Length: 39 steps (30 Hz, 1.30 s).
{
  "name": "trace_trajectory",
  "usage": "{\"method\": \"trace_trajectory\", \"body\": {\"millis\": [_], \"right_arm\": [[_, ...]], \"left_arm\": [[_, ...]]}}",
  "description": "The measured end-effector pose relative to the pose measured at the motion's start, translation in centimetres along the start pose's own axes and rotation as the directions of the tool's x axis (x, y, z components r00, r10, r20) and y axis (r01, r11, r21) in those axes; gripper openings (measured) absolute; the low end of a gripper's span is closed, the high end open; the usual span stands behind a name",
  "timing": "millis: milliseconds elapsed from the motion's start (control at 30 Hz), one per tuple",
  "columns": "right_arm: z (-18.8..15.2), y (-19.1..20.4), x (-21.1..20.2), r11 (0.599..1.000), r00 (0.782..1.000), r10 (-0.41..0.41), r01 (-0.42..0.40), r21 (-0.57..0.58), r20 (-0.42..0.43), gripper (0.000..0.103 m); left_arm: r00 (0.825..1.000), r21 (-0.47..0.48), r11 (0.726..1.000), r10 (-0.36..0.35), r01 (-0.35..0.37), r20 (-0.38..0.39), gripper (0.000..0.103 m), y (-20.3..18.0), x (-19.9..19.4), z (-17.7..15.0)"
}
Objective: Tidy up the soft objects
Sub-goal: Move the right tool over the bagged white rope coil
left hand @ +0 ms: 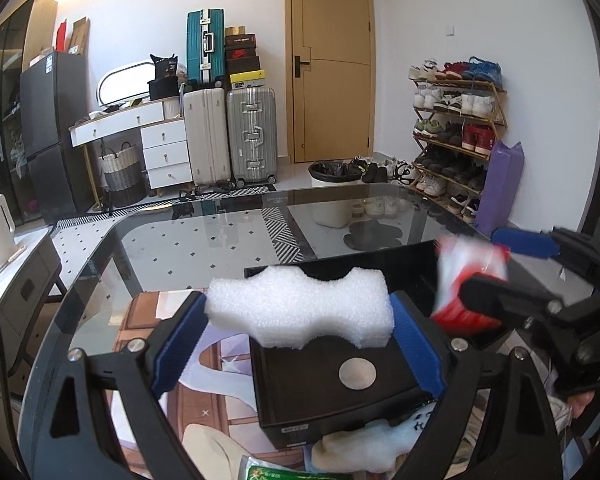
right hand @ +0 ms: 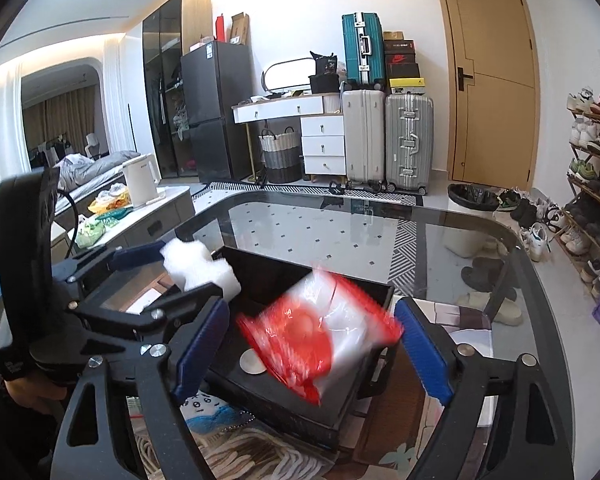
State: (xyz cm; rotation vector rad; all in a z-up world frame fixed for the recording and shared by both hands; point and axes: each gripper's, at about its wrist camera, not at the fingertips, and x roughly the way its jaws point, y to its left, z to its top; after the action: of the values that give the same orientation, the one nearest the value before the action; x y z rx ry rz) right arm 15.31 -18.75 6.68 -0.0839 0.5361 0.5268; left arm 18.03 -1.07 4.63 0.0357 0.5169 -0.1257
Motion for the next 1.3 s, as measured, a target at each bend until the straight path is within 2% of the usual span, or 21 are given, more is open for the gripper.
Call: {"method": "trace_trajectory", "body": {"millis": [33, 200, 433, 733, 933, 1100, 1300], "right_arm": [[0.0, -0.1, -0.3, 1.0, 1.0, -0.005, 0.005, 0.002, 0.002, 0.091], [-0.4, -0.4, -2.0, 1.0, 1.0, -0.029, 0.029, 0.004, 0.0, 0.098], [-2.9, -0.4, -4.6, 0.998, 0.998, -0.051, 0.052, 0.028, -0.035, 0.1], [-6.2, 0.7, -6.9, 0.995, 0.998, -0.025, 0.03, 0.092, -0.059, 0.102], [-7.0, 1.0, -7.8, 0.992, 0.997, -0.022, 0.03, 0.123, -0.068, 0.102], [-7.4, 0.7, -8.4, 0.976, 0.997, 0.01, 0.007, 0.22, -0.076, 0.102], [-7.6, 1.9, -8.4, 0.981, 0.995, 0.01, 0.01, 0.196, -0.098, 0.102]], "left_arm": [[1.0, 0.002, 1.0, -0.001, 0.001, 0.002, 0.1, 0.0, -0.1, -0.1], [1.0, 0.011, 1.0, -0.02, 0.02, 0.001, 0.102, 0.1, -1.3, -0.5], [0.999, -0.017, 0.999, -0.034, 0.034, -0.001, 0.103, 0.9, -3.6, -1.6], [0.998, -0.059, 0.997, -0.053, 0.05, -0.041, 0.103, 1.9, -6.5, -4.2], [0.999, -0.025, 1.0, -0.013, 0.012, -0.045, 0.103, 1.8, -7.8, -5.2], [1.0, -0.011, 1.0, 0.013, -0.013, -0.027, 0.103, 1.8, -8.2, -6.1], [0.999, 0.016, 1.0, 0.007, -0.006, -0.041, 0.103, 1.8, -8.3, -6.3]]}}
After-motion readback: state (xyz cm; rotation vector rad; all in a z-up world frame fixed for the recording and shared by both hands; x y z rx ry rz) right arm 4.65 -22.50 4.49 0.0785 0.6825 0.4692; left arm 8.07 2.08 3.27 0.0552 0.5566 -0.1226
